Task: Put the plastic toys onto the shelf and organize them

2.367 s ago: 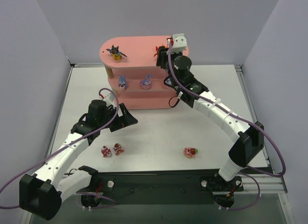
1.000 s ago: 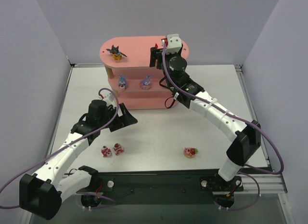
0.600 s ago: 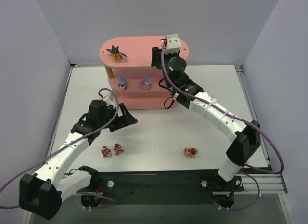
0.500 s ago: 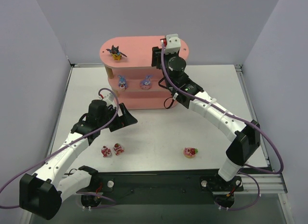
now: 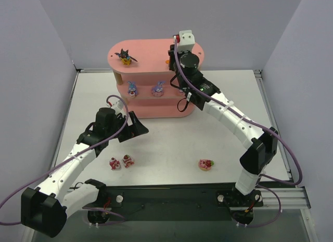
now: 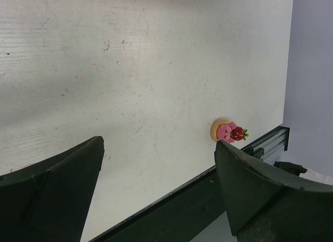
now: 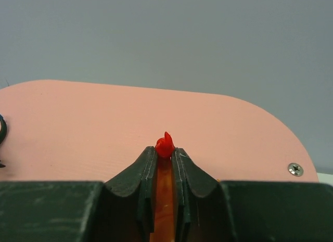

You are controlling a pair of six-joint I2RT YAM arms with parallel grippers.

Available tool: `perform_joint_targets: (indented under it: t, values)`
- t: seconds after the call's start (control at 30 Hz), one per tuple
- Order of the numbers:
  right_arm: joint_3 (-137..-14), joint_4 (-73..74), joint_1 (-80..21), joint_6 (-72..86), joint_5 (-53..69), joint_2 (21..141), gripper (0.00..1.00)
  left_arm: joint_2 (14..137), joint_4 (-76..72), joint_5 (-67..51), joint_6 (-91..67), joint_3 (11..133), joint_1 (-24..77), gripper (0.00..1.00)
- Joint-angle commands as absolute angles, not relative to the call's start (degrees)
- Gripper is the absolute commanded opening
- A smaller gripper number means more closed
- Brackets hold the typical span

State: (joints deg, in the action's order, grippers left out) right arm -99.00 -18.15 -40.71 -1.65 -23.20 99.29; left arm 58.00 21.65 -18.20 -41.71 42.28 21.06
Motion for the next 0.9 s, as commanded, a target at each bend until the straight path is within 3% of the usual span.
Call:
perform_joint_targets:
  t: [0.0, 0.4, 0.6, 0.87]
  values:
    - [-103.0, -14.3, -39.4, 0.0, -22.9, 99.6, 0.0, 58.0, 20.2, -18.1, -41.0, 45.7, 21.3, 0.97]
    - [-106.4, -3.3, -39.0, 7.5, -15.5, 94.4, 0.0, 59.1, 20.0, -20.8, -40.7, 49.4, 21.2, 0.97]
    - [-102.3, 4.5, -39.1, 12.3, -7.4, 87.1, 0.0, 59.2, 14.8, -28.9, -41.5, 51.1, 20.9, 0.97]
    - [-94.4, 8.3, -39.5, 18.6, 11.2, 79.5, 0.0, 59.4, -19.7, -47.6, -57.7, 46.0, 20.7, 0.97]
